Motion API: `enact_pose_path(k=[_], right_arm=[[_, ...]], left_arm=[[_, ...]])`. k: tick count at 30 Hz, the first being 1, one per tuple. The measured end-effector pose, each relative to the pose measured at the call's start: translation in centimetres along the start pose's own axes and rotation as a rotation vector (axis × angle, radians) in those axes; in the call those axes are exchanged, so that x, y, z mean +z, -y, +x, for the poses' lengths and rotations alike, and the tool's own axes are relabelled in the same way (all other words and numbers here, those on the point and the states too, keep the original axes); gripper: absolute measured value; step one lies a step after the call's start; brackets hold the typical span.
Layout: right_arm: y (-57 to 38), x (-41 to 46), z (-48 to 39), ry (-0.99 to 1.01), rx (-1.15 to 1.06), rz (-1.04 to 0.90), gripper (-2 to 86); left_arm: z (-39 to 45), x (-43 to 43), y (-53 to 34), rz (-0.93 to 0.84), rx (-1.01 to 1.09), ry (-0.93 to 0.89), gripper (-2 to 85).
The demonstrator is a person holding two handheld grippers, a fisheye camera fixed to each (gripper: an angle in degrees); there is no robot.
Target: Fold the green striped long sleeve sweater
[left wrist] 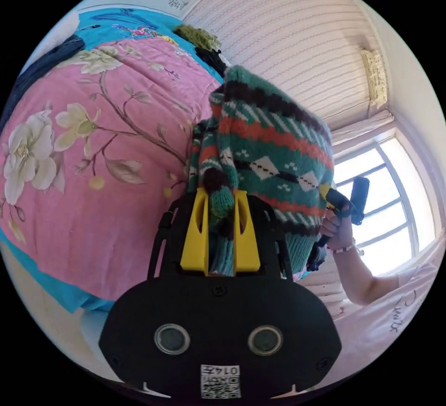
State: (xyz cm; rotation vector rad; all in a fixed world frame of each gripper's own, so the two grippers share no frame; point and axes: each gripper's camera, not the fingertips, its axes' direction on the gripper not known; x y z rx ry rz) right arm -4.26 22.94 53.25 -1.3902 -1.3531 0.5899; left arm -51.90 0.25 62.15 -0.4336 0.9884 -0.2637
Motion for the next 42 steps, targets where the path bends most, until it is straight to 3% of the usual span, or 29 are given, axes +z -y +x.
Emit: enact_pose_path(k=[4,9,11,16,20,22,25,27,31,36,40,42], right_arm=[[2.7,0.6,-11.0,-0.022,-0.362,-0.041,10.5],[6.0,3.7,-22.3,0.092,-0.655,-0.099,10.3],[8.4,5.4,-27.1,0.223,-0.73,-0.11,10.2],[15.8,11.8,-34.7,0.467,-0.747,-0.169,10.4],[24.3,20.7,-37.5,0.321,-0.562,-0.185,11.3],[25.9,24.2,-37.3,0.179,-0.467,-0.179,10.9],[23.8,31.3,-36.0,0.121,-0.401,-0.298,9.8],[21.3,35.5,-35.2,0.031,-0.426,-0.373,10.6],[18.3,40.5,-33.5,-0.051,-0.42,-0.421,8.5],[17.0,37.6,-32.9,0.048,-0.452,-0.418,7.8],[10.1,27.3,-31.4,0.178,-0.501,-0.229,8.8],[4.4,22.2,-30.0,0.097,-0.536,-0.146,9.2]], left_arm=[[-1.7,-6.0,-4.0,0.239,-0.104,-0.153,7.8],[-1.0,-15.0,-8.4,0.53,-0.09,-0.079,7.7],[-0.6,-19.4,-10.0,0.676,-0.061,-0.004,7.7],[-1.2,-25.9,-10.0,0.905,-0.054,0.159,7.7],[-6.4,-27.1,-6.8,1.004,-0.173,0.251,8.2],[-10.2,-25.8,-5.1,0.99,-0.267,0.362,8.5],[-17.6,-21.8,-2.4,0.754,-0.408,0.463,9.4],[-19.6,-20.9,-2.8,0.808,-0.355,0.327,9.5],[-18.6,-19.0,-3.6,0.741,-0.268,0.43,9.7],[-18.3,-16.9,-7.3,0.824,-0.321,0.263,10.7],[-13.9,-14.5,-13.3,0.804,-0.191,0.423,9.8],[-11.8,-12.9,-16.9,0.778,-0.145,0.479,8.9]])
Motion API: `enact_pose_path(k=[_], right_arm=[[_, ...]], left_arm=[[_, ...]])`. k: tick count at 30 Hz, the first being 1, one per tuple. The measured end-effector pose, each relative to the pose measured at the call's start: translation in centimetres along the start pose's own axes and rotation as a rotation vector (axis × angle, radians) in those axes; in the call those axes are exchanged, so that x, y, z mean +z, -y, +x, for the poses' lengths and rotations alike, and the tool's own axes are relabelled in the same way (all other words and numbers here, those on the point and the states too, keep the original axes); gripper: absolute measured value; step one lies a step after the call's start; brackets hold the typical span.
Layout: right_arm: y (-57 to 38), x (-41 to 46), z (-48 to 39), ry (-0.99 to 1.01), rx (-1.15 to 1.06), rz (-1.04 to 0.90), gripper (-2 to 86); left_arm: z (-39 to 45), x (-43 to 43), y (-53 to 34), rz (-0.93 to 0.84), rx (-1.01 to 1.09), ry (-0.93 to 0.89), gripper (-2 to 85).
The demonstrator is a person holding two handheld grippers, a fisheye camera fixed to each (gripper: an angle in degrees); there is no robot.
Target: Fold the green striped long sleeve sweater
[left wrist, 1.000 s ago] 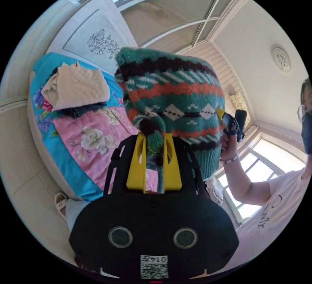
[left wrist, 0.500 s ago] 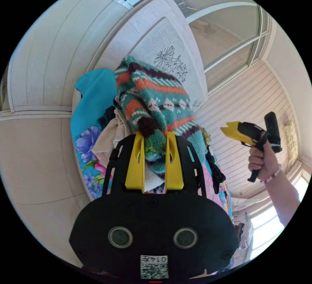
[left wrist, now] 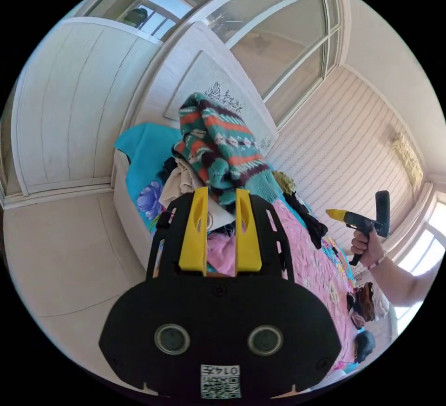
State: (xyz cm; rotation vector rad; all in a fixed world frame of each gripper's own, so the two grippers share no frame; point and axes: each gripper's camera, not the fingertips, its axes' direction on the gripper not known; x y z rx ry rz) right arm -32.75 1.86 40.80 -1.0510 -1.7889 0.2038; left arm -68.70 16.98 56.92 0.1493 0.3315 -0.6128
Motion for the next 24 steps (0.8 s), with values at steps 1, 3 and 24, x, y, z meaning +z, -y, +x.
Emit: enact_pose_path(k=[1,3,24], right_arm=[[-4.6,-2.4,-1.9,-0.125,-0.035,0.003,9.6],[-11.4,-5.1,-4.5,-0.344,-0.017,-0.074,10.5],[-62.6,-40.1,-24.0,-1.093,1.094,0.147,14.0]], left_arm=[[1.1,-1.6,-2.5,-0.021,0.045,0.007,8.6],[3.4,-3.9,-6.2,-0.051,0.152,0.026,7.7],[53.1,0.4,-43.0,-0.522,1.06,-1.141,6.4]])
